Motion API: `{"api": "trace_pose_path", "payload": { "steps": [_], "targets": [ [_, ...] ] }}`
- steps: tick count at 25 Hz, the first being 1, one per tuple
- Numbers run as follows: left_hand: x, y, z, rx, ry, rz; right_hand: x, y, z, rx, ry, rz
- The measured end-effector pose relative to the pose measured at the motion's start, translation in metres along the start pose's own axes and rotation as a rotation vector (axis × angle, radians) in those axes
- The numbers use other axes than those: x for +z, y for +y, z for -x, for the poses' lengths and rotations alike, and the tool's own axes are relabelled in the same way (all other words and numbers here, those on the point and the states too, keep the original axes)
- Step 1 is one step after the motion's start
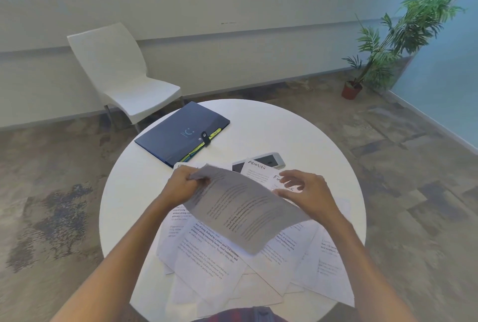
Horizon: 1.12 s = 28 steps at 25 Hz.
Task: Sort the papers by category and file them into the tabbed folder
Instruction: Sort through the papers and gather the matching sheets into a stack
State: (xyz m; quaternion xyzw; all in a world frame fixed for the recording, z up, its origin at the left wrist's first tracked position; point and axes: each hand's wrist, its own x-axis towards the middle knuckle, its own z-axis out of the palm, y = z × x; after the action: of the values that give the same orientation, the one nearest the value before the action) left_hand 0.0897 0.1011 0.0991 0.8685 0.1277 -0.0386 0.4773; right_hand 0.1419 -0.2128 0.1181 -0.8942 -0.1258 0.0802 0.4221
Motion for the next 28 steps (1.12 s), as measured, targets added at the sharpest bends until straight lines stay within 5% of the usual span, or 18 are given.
{"api": "trace_pose_path", "payload": {
  "steps": [7,12,18,24,28],
  "targets": [
    [-0.005,0.020,-0.007,0.069,-0.093,-0.119,0.013,-0.033,0.013,-0.080,-0.316,-0.163],
    [-0.008,0.028,-0.007,0.100,-0.099,-0.110,0.027,-0.022,0.008,-0.092,-0.154,-0.012],
    [-0.006,0.024,-0.001,0.007,0.340,0.212,0.019,-0.006,0.004,0.046,-0.090,-0.319],
    [0.018,0.015,0.017,-0.190,-0.191,0.690,0.023,-0.002,0.004,0.262,-0.054,-0.714],
    [0.047,0.012,0.031,-0.216,-0.150,0.753,0.036,0.001,0.004,0.361,-0.011,-0.841]
  ]
}}
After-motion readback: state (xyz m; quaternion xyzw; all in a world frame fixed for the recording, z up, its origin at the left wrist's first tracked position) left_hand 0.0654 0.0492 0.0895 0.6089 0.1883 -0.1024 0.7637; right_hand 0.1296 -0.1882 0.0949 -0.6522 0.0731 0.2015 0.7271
